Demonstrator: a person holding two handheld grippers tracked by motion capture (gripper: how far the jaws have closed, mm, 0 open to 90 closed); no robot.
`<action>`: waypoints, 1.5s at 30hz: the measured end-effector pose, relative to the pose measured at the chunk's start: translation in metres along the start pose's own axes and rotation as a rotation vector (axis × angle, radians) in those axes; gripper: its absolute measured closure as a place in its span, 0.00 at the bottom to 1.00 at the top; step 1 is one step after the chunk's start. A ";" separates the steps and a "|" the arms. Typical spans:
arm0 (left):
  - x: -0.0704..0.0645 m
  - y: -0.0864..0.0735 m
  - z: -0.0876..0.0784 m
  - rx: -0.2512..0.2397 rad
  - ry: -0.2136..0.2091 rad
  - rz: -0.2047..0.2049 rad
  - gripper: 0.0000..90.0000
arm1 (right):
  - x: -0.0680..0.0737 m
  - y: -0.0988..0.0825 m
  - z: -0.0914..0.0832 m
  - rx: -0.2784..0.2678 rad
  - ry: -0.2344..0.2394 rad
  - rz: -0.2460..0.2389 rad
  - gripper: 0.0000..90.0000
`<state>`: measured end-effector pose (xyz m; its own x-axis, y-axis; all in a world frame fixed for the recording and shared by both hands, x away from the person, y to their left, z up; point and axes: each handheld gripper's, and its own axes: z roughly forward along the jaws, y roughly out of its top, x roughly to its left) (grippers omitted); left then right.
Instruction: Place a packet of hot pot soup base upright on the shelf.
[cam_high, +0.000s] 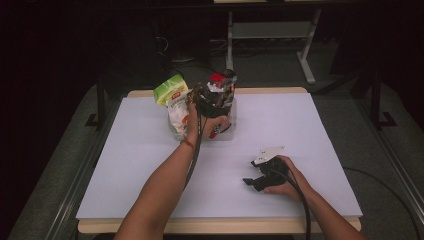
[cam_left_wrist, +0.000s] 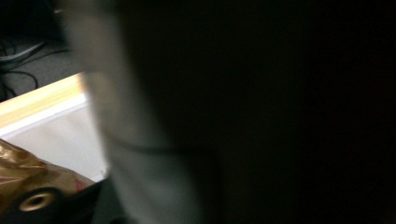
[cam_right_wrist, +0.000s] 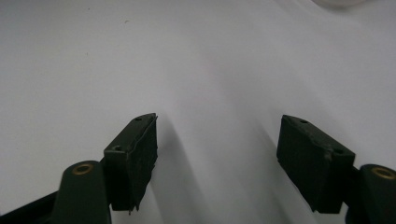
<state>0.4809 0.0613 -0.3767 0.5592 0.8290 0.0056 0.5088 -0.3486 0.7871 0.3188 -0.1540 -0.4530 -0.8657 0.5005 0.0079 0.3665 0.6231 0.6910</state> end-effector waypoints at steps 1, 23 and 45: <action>0.001 0.001 0.000 0.005 0.005 -0.005 0.67 | 0.001 0.000 0.000 0.001 0.000 -0.001 0.31; -0.002 -0.037 0.002 -0.403 0.039 -0.121 0.86 | 0.001 -0.001 -0.001 -0.005 0.004 -0.005 0.31; 0.003 -0.041 -0.015 -0.253 -0.082 0.002 0.43 | 0.002 -0.001 -0.001 0.001 0.002 -0.008 0.30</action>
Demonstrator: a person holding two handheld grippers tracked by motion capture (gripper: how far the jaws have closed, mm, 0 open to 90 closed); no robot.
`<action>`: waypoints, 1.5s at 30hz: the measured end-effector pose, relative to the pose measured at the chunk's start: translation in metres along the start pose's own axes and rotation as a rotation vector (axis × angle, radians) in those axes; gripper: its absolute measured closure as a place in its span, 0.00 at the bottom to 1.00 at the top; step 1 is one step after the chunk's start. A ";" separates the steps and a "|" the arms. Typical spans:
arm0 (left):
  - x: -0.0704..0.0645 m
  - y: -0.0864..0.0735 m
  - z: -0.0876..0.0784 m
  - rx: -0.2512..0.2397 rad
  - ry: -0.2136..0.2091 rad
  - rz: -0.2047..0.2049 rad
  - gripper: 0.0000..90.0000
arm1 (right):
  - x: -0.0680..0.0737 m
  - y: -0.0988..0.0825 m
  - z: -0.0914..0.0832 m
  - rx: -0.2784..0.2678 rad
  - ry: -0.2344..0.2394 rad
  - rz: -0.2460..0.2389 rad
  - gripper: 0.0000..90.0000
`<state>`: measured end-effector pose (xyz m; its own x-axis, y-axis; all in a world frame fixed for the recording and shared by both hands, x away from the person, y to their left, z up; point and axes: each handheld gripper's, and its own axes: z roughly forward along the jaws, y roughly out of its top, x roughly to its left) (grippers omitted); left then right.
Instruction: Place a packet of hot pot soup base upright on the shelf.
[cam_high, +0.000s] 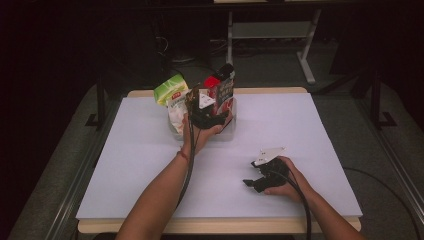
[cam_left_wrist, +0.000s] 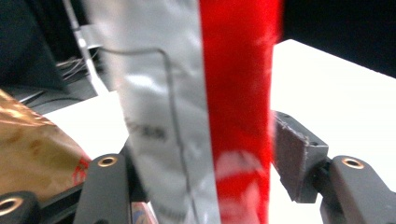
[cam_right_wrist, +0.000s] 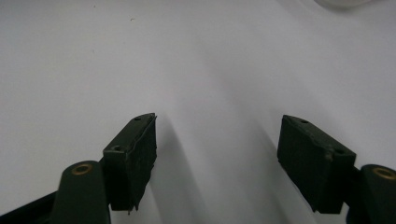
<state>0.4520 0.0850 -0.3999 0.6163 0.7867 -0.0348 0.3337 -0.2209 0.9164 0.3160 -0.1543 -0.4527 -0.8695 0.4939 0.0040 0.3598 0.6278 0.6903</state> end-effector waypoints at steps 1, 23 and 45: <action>0.000 0.000 -0.003 0.002 -0.003 0.002 0.42 | 0.000 0.000 0.000 0.001 -0.001 0.001 0.30; 0.002 -0.005 -0.061 -0.031 -0.043 0.169 0.49 | 0.002 0.002 -0.003 -0.004 -0.010 -0.012 0.31; 0.006 -0.030 -0.120 0.021 -0.094 0.297 0.39 | 0.004 0.007 -0.014 -0.047 -0.048 -0.020 0.31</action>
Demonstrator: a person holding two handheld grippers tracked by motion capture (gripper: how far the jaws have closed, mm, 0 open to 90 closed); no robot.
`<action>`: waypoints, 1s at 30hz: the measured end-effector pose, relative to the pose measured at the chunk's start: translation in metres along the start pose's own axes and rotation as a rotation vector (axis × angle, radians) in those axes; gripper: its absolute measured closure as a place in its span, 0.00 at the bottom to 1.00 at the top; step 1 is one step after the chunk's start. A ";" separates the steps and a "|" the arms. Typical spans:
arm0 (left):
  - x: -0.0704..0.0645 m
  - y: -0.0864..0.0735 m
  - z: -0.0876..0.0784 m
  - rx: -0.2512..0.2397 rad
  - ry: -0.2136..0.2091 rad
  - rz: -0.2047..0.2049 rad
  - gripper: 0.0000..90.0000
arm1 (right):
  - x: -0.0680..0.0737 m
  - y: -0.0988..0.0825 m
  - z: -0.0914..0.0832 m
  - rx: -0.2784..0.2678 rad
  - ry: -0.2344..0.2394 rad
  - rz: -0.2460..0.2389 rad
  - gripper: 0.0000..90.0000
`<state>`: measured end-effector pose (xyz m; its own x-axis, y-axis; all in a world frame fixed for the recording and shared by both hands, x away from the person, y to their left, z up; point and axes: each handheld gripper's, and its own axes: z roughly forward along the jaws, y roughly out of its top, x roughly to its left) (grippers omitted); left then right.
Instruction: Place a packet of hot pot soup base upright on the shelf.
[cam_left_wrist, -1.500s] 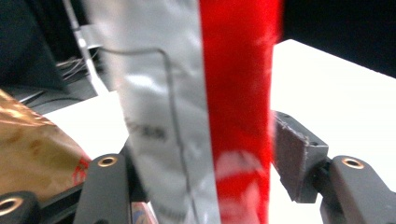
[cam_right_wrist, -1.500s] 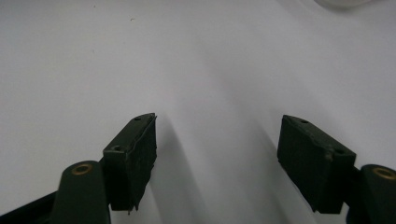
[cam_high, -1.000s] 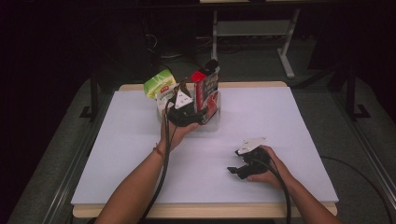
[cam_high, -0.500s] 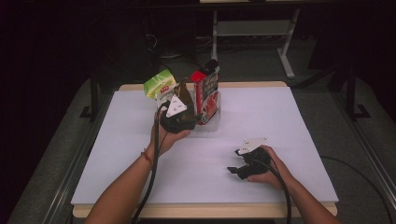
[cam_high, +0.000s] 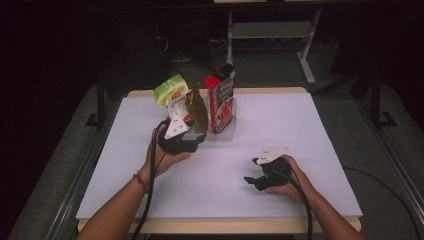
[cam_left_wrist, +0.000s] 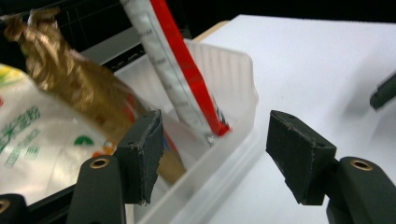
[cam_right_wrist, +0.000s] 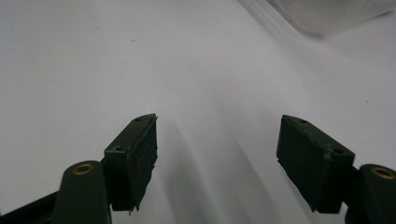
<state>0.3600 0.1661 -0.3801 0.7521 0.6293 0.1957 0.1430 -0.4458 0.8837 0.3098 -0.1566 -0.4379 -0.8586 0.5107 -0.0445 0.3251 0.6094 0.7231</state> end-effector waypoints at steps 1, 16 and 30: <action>0.001 -0.002 -0.002 0.007 -0.005 0.002 0.39 | 0.000 0.001 -0.001 -0.004 -0.004 -0.003 0.31; 0.011 -0.039 -0.040 0.074 -0.001 0.031 0.37 | 0.006 0.010 -0.014 -0.003 -0.117 -0.094 0.31; 0.018 -0.081 -0.071 0.120 0.025 0.023 0.35 | 0.002 -0.009 -0.020 -0.016 -0.169 -0.049 0.31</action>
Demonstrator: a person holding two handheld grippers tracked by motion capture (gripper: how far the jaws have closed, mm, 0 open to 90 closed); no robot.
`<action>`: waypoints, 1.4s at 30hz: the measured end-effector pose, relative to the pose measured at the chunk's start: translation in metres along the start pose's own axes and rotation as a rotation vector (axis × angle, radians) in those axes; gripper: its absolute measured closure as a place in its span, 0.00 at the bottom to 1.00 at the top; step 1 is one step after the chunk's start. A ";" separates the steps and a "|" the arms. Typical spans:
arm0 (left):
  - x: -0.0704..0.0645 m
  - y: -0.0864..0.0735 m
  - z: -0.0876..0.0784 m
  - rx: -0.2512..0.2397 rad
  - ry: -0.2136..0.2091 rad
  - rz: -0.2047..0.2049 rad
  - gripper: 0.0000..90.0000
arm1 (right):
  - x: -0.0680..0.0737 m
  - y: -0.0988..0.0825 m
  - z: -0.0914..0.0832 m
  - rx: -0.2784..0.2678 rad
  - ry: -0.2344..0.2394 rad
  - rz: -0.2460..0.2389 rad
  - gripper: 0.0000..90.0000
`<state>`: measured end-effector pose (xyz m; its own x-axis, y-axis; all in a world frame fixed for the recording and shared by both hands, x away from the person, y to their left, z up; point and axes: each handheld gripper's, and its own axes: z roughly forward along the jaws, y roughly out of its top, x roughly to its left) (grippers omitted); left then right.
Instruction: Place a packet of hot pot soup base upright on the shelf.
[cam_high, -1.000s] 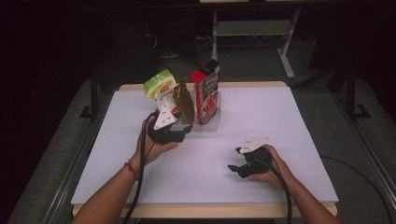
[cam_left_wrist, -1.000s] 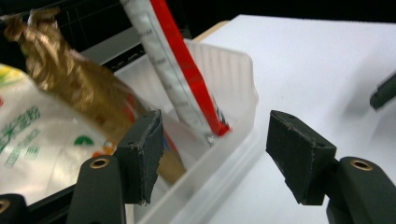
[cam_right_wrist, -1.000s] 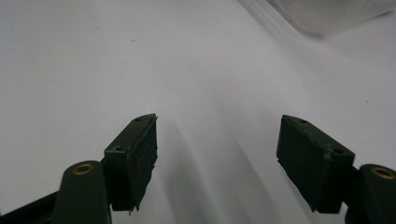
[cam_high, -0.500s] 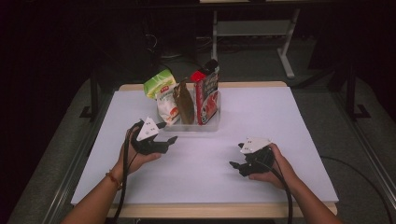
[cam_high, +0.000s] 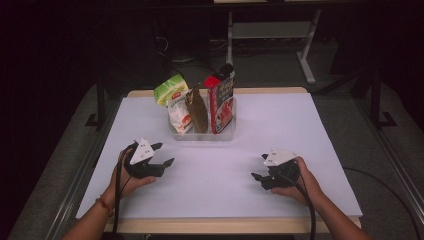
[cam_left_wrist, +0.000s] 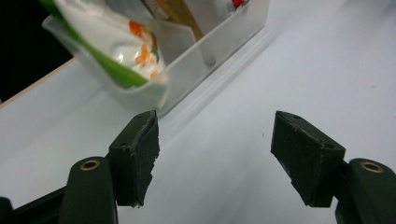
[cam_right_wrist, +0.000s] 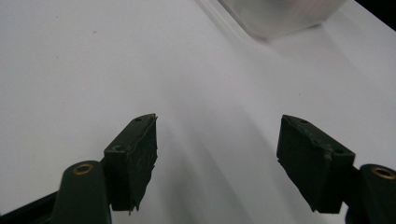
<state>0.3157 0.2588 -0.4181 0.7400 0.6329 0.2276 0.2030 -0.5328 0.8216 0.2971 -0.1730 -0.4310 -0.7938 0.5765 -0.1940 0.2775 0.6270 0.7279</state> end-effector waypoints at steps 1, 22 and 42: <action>0.000 -0.003 -0.003 -0.009 0.004 -0.003 0.35 | 0.000 -0.003 -0.001 -0.011 -0.001 0.005 0.31; 0.003 -0.062 -0.042 -0.023 0.019 -0.129 0.29 | -0.010 -0.054 -0.037 -0.093 -0.081 0.111 0.30; 0.008 -0.084 -0.092 -0.095 0.099 -0.226 0.24 | -0.010 -0.085 -0.069 -0.156 -0.187 0.199 0.29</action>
<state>0.2455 0.3602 -0.4369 0.6157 0.7840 0.0789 0.2911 -0.3194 0.9018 0.2439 -0.2681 -0.4460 -0.6148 0.7754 -0.1443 0.3201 0.4126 0.8528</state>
